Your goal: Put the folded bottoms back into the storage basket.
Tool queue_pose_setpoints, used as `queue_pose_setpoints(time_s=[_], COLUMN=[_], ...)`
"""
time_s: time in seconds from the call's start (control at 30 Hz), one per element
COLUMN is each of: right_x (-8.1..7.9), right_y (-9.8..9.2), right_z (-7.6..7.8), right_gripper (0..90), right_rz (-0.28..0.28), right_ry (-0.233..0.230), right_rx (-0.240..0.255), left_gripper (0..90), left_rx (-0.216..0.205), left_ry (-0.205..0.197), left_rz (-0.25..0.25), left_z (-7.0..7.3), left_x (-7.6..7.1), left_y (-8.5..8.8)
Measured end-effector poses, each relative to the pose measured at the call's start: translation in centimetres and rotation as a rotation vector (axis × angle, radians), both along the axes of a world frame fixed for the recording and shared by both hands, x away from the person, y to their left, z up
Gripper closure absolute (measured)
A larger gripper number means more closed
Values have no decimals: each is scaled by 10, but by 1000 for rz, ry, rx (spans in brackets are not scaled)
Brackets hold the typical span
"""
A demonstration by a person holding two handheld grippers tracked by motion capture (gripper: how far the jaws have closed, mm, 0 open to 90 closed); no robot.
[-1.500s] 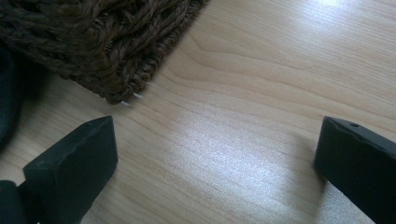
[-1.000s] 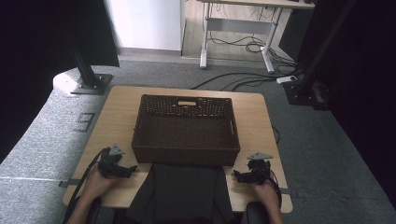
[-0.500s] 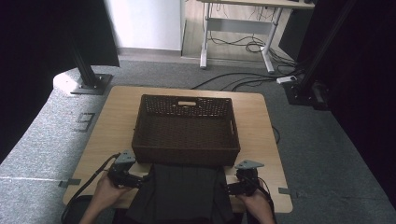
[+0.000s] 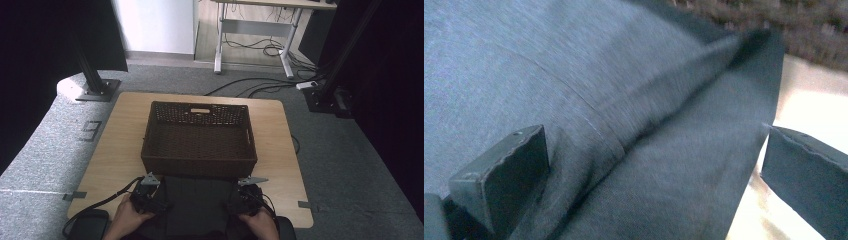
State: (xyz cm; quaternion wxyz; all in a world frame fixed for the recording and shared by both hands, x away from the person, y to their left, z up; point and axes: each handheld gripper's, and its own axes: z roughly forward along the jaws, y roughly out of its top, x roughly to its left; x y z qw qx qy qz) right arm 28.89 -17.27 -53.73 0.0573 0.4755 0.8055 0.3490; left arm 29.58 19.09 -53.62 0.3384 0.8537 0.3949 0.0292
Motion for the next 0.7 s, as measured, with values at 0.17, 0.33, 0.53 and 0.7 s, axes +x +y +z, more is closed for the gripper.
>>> queue_pose_setpoints(time_s=[0.17, 0.33, 0.53, 0.7], right_x=[-1, -1, 5, 14], right_y=[1, 12, 18, 15], right_z=[-3, -1, 2, -2], right_gripper=[0, 99, 314, 368], right_rz=[-5, 86, 146, 188], right_ry=[9, 30, 80, 148], right_rx=[-3, 21, 78, 183], left_gripper=[0, 60, 247, 341], left_rx=[-15, -53, -117, -118], left_ry=[3, 18, 72, 77], left_rz=[5, -15, -73, -95], left_z=[-1, -1, 1, 1], left_x=[0, -1, 1, 2], left_y=[1, -1, -3, -10])
